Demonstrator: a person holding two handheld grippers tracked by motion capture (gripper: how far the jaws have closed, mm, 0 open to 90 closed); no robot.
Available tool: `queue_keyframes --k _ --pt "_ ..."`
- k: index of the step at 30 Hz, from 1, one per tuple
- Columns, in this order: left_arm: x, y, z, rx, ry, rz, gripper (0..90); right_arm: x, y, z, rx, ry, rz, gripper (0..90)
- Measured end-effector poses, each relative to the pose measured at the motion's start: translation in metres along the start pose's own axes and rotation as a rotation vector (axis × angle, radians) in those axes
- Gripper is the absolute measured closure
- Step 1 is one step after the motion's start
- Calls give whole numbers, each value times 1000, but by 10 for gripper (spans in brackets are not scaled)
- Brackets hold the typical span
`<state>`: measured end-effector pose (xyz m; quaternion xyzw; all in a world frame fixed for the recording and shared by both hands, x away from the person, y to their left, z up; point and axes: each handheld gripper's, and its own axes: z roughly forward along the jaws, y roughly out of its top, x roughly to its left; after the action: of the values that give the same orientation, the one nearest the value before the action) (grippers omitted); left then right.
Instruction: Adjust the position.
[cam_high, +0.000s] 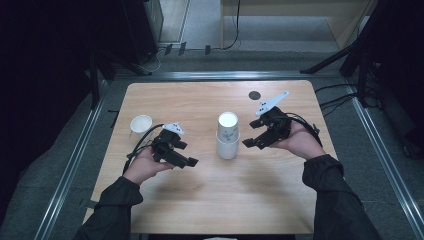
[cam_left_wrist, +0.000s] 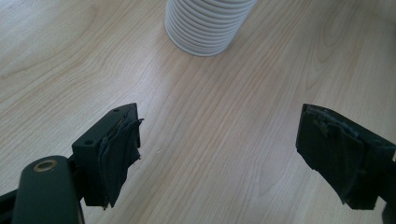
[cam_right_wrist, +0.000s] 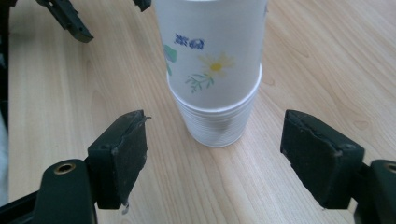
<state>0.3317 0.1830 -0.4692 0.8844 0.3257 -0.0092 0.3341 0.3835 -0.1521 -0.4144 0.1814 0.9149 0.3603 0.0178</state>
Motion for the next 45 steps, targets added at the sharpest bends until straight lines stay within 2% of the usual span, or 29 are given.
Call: queue_keyframes --k 4,7,12,14,18,24,32,37,45 --pt "0 -3 -2 -11 -2 -10 137 0 11 2 44 7 -20 222" --pt "-1 -4 -3 -19 -10 -14 138 0 21 4 52 17 -32 222" --pt "-4 -6 -3 -16 -23 8 144 -2 37 11 91 24 -64 222" --pt "-4 -8 -2 -5 -45 8 144 -2 43 14 107 27 -69 222" --pt "-5 -9 0 3 -50 11 144 -1 57 18 126 32 -80 221" --pt "-6 -9 1 6 -51 20 144 3 73 24 152 15 -117 235" --pt "-6 -10 2 17 -61 23 144 4 83 24 160 11 -131 336" --pt "-5 -11 3 26 -61 21 144 6 85 21 169 -9 -159 344" --pt "-6 -11 1 9 -67 23 145 8 92 9 163 -5 -139 345"
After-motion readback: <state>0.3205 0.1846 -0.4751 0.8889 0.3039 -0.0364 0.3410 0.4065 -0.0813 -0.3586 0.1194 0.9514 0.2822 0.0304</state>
